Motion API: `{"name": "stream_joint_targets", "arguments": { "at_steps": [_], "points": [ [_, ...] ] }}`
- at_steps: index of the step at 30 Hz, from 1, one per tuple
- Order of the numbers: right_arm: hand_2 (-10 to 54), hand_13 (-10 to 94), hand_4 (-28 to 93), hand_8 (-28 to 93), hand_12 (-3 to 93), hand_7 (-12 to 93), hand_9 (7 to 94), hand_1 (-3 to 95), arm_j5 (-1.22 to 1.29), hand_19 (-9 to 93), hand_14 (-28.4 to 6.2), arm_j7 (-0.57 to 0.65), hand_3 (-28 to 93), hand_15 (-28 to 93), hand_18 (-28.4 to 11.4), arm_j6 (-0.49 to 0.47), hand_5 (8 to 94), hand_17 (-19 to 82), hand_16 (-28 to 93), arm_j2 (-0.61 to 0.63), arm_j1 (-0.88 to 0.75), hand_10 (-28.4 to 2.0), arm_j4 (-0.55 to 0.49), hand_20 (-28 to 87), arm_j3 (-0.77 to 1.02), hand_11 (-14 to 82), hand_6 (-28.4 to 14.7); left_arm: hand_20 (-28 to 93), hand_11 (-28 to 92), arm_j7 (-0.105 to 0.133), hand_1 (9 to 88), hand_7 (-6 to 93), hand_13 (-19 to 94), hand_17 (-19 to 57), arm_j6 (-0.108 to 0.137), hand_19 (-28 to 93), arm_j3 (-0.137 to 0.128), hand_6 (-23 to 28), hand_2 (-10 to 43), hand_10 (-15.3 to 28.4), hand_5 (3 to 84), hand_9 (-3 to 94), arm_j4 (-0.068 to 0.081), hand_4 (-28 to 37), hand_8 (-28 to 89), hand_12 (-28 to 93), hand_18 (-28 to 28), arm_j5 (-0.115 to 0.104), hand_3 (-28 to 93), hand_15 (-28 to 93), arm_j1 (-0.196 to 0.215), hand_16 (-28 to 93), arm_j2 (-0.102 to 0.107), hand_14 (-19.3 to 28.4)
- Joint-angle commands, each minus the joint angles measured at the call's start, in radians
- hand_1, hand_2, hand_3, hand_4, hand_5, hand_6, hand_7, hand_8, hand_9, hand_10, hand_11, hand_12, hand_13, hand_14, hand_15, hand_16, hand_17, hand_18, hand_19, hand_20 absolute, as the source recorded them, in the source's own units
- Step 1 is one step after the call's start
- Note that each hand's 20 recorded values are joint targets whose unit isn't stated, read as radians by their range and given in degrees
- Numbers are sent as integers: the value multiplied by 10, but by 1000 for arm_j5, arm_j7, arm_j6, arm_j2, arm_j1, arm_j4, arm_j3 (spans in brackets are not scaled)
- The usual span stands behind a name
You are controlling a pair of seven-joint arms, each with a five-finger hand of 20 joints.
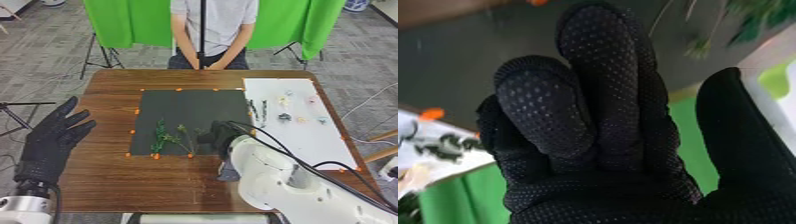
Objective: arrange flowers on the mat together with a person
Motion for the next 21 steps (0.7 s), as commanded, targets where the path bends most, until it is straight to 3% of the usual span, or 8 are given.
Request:
{"name": "stream_joint_targets", "arguments": {
  "at_steps": [1,3,4,5,6,11,21],
  "points": [
    [148,852,-182,-131,168,126,937,274,12,932,-130,-29,581,603,-269,-2,867,507,194,-34,12,-143,1,319,-37,350,-28,113,192,-20,221,100,214,-78,1,402,6,55,84,158,309,299,8,-237,-86,105,201,-4,748,446,-4,-77,-4,230],
    [149,851,-182,-131,169,125,937,273,14,932,-130,-35,582,604,-269,3,864,506,194,-40,16,-143,3,319,-47,349,-28,113,191,-26,220,101,214,-78,-5,401,9,55,84,159,309,300,11,-236,-85,104,200,0,748,446,-10,-77,-8,231],
    [149,850,-183,-131,169,124,937,273,18,932,-130,-41,582,604,-269,6,863,506,195,-45,20,-142,9,318,-51,349,-28,113,191,-18,221,100,214,-78,3,401,9,55,84,159,309,299,10,-236,-86,105,200,-6,748,446,-3,-77,0,231],
    [149,849,-183,-131,169,123,937,273,21,932,-129,-38,582,604,-269,15,860,505,195,-48,25,-142,14,318,-61,345,-28,113,192,-34,220,100,214,-78,-4,401,10,55,84,159,309,299,14,-236,-86,105,200,-1,748,446,-14,-77,-7,230],
    [149,849,-183,-131,170,122,937,273,16,932,-130,-38,582,604,-269,17,857,504,194,-55,34,-143,25,317,-71,343,-29,113,192,-30,221,100,214,-78,-1,401,12,55,84,159,309,299,14,-236,-86,105,200,-7,748,446,-14,-77,-2,230],
    [150,838,-182,-131,175,115,937,272,45,932,-132,-25,584,606,-266,23,841,496,193,-74,63,-146,69,311,-103,324,-30,113,192,-44,221,100,213,-78,-11,401,19,56,84,159,310,300,19,-236,-86,105,200,1,748,446,-36,-77,-10,230],
    [151,831,-183,-127,181,110,937,270,58,932,-134,-25,584,609,-266,28,832,489,187,-91,77,-146,92,304,-116,313,-29,114,193,-9,221,100,214,-79,5,401,27,56,85,159,310,300,22,-237,-86,106,200,-23,747,447,-25,-77,20,230]
  ]
}}
